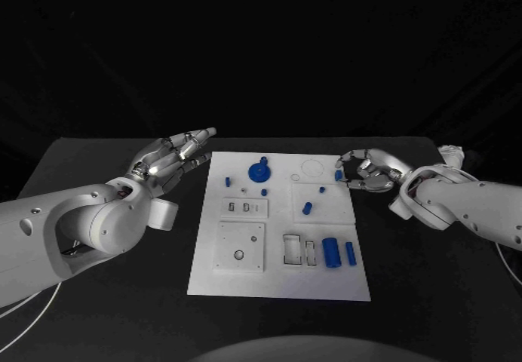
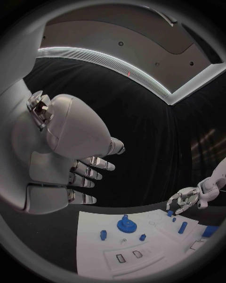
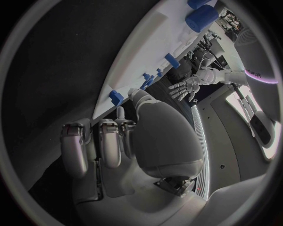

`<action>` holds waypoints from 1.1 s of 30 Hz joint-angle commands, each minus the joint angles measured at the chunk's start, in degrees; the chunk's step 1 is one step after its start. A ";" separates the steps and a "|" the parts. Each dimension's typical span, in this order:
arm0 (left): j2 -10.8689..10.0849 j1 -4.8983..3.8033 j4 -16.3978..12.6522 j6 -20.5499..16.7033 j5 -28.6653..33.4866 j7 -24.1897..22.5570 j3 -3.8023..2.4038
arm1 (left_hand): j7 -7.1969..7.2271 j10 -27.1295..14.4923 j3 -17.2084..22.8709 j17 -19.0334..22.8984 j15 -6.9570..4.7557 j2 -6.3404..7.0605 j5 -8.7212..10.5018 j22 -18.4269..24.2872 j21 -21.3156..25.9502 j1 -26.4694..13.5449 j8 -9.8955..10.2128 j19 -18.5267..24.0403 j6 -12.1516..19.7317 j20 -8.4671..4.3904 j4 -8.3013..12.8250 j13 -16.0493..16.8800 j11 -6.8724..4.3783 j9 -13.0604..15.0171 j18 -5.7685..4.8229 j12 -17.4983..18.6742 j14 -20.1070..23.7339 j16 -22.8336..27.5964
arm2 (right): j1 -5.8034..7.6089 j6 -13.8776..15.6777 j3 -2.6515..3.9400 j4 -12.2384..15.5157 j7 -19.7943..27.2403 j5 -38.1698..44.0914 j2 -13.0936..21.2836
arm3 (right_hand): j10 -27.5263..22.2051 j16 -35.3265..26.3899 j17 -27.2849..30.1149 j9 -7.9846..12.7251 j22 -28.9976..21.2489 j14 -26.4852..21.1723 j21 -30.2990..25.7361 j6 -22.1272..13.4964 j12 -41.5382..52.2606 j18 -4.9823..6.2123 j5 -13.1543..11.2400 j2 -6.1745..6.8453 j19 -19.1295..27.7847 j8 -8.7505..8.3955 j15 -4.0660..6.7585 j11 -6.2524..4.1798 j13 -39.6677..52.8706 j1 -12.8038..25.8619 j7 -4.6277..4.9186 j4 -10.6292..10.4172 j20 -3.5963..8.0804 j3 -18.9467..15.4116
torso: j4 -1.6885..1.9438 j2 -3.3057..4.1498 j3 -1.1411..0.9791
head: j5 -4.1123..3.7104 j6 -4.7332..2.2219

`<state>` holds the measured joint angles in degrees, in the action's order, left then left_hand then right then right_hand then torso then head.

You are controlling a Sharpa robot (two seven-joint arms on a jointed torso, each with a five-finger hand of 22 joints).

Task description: Assemble the parts on the task board

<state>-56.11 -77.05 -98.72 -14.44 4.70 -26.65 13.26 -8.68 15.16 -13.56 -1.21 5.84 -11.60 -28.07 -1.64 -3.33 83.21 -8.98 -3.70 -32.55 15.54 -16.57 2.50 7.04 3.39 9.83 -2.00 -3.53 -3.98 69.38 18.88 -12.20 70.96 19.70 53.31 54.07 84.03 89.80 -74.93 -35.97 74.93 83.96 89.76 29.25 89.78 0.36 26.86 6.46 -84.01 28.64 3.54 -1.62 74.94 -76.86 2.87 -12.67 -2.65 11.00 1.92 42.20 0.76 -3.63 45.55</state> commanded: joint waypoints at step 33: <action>0.11 -0.02 -0.18 1.89 -0.31 0.89 -0.04 | -0.32 0.42 0.31 -0.06 0.66 0.05 -0.31 -0.06 -0.31 0.74 -0.32 0.07 0.19 0.42 0.02 0.09 0.27 0.04 0.51 -0.15 -0.03 -0.32 | -0.58 0.68 0.00 -0.79 -2.29 0.64 -0.68 | 5.97 0.20 -15.07 0.05 14.95 6.04 -0.03 -3.74 0.22 -0.26 3.38 -0.58 -5.66 2.49 -0.31 0.55 15.06 -3.12 0.09 0.18 -0.64 2.00 | -0.02 0.00 -0.01 | 0.10 0.41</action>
<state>-56.09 -77.05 -98.76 -13.74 4.69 -25.55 13.26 -8.67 15.37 -13.56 -1.20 6.24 -11.60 -28.06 -1.62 -3.33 83.21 -8.98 -3.70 -32.56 15.54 -16.57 2.53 7.25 3.39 9.83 -2.00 -3.52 -3.98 68.86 19.53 -12.19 70.21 18.34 53.43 53.43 84.04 89.80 -74.91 -35.96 74.91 84.02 89.75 25.89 89.78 0.37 30.02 5.76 -84.02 31.04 3.49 -1.22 74.92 -79.34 2.95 -12.47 -3.09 12.73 1.91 42.19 0.75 -3.52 45.97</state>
